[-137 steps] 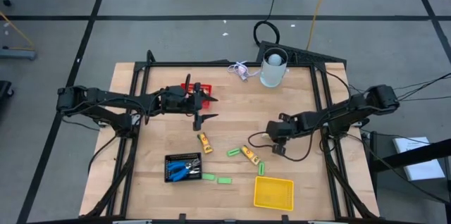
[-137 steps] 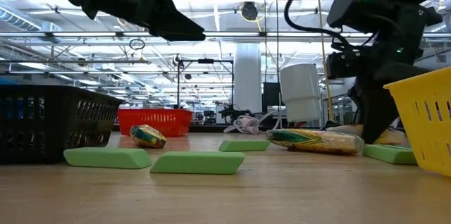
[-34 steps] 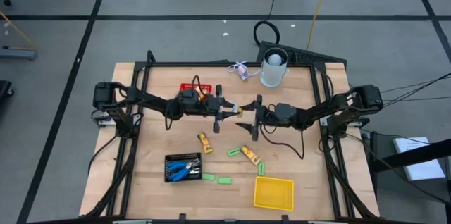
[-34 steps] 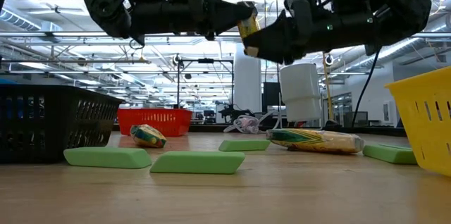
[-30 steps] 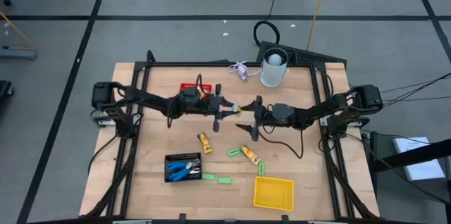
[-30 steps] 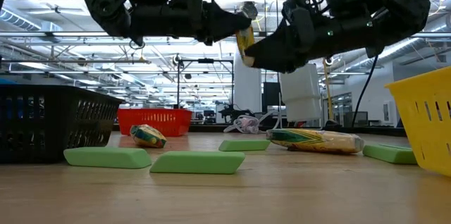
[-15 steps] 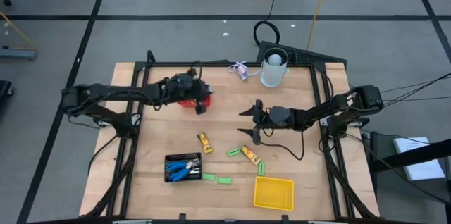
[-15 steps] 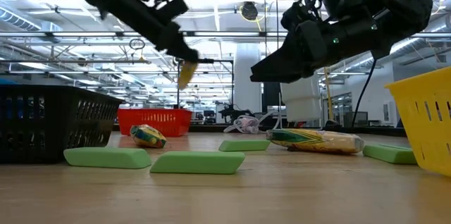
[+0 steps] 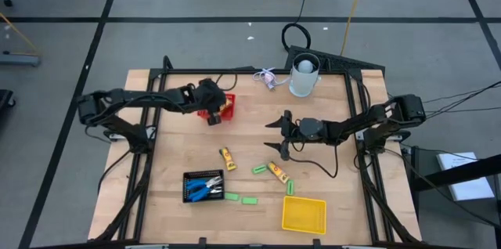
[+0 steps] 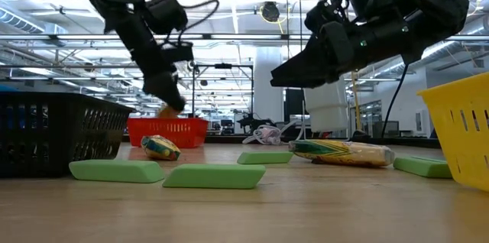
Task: Pick & Place School Supplies
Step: Put the crayon box into the red bin
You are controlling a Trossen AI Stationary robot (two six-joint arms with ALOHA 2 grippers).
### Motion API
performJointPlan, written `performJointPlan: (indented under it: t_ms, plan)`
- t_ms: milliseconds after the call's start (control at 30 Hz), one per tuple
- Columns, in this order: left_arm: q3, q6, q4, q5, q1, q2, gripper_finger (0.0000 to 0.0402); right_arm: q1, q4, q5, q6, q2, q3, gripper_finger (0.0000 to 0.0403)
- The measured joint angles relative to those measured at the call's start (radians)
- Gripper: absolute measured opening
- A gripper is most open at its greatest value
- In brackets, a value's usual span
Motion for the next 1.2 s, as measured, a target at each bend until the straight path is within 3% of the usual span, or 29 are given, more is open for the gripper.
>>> performJointPlan:
  t_ms: [267, 567, 733, 867, 1033, 1200]
  plan:
    - [0.001, 0.003, -0.016, 0.051, 0.005, 0.058, 0.0081, -0.001, -0.005, 0.001, 0.006, 0.0, 0.0, 0.0313]
    - [0.011, -0.003, 0.009, 0.061, -0.006, -0.018, 0.0241, -0.001, -0.011, 0.001, 0.014, 0.0, 0.0, 0.0313]
    - [0.012, 0.003, 0.048, 0.074, -0.014, -0.069, 0.0267, -0.001, -0.034, -0.001, 0.031, 0.0, 0.0, 0.0313]
    - [0.012, -0.002, 0.066, 0.085, -0.014, -0.094, 0.0269, -0.002, -0.089, -0.069, 0.1, 0.0, 0.0, 0.0313]
    - [0.013, -0.005, 0.144, 0.201, -0.037, -0.119, 0.027, 0.021, -0.327, -0.143, 0.227, 0.0, 0.046, 0.0313]
    - [0.013, -0.001, 0.264, 0.365, -0.063, -0.121, 0.027, 0.102, -0.621, -0.152, 0.28, 0.0, 0.154, 0.0313]
